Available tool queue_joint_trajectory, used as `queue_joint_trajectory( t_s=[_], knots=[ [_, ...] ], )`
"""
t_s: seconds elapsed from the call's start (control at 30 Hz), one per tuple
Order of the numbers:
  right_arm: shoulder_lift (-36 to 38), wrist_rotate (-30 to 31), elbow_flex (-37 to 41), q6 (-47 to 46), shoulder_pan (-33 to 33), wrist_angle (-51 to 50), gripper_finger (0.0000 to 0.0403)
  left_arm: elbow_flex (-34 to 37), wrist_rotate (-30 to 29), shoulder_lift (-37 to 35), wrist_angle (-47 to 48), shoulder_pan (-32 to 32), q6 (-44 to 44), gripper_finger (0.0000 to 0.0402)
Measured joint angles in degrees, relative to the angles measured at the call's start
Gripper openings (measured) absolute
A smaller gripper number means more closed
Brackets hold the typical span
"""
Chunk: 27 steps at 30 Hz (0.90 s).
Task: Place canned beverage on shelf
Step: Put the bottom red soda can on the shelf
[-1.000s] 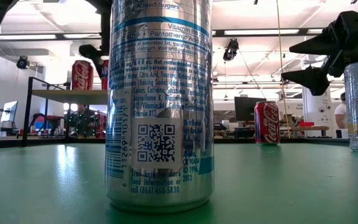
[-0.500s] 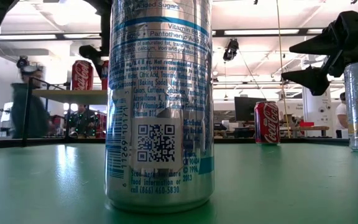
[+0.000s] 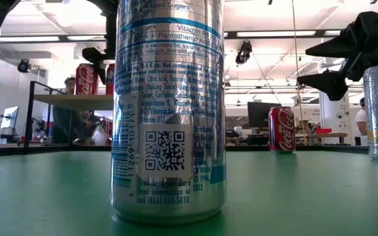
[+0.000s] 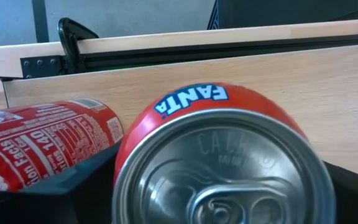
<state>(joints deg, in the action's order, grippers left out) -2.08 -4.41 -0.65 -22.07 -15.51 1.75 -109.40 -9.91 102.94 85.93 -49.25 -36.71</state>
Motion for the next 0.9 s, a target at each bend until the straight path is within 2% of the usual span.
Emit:
queue_joint_trajectory(
  t_s=[0.27, 0.43, 0.63, 0.77, 0.9],
  knots=[
    [0.01, 0.0, 0.01, 0.01, -0.01, 0.0, 0.0382, -4.6, -0.01, -0.07, 2.63, 0.16, -0.02, 0.0393],
    [0.02, -0.01, -0.01, 0.01, -0.02, -0.01, 0.0382, -8.75, 0.28, -0.5, 4.05, 1.91, -1.03, 0.0396],
    [-0.01, -0.01, -0.01, 0.01, 0.0, -0.01, 0.0382, -10.87, -0.43, -2.26, 4.09, 6.83, -1.34, 0.0396],
    [-0.01, -0.01, 0.0, 0.0, -0.02, -0.03, 0.0382, -10.73, -5.46, -3.85, 4.09, 10.46, -3.78, 0.0396],
    [-0.01, 0.01, -0.01, 0.01, -0.01, -0.01, 0.0382, -9.34, -6.05, -6.06, 4.08, 14.03, -6.21, 0.0396]
  ],
)
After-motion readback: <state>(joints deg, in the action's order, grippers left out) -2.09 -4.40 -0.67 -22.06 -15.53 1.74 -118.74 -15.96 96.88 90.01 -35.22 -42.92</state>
